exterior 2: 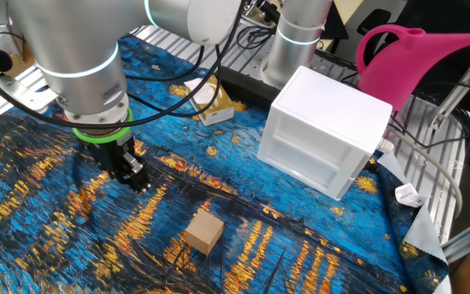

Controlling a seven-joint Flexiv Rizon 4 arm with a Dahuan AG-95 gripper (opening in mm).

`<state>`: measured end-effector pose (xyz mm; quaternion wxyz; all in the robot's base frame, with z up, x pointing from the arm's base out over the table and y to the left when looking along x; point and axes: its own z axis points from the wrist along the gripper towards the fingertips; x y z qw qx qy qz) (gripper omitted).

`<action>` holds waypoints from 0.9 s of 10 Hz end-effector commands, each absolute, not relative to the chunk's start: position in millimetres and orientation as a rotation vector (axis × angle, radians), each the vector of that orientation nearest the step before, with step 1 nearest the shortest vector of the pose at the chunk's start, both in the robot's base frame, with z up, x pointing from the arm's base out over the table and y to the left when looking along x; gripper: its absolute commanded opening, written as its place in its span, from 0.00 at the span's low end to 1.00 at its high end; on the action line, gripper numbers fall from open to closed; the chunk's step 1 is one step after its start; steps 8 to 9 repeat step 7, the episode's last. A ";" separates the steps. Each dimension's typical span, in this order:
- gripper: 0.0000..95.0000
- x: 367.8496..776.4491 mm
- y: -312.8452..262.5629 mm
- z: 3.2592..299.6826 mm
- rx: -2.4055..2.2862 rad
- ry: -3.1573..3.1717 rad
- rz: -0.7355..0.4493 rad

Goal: Pick up the small block on the left and move it to the right

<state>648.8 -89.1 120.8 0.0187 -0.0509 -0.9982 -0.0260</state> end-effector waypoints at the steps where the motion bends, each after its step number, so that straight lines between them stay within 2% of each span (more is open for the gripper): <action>1: 0.60 649.3 -89.0 120.7 -0.189 -3.097 -0.080; 9: 0.60 649.8 -88.4 119.1 -0.226 -3.090 -0.108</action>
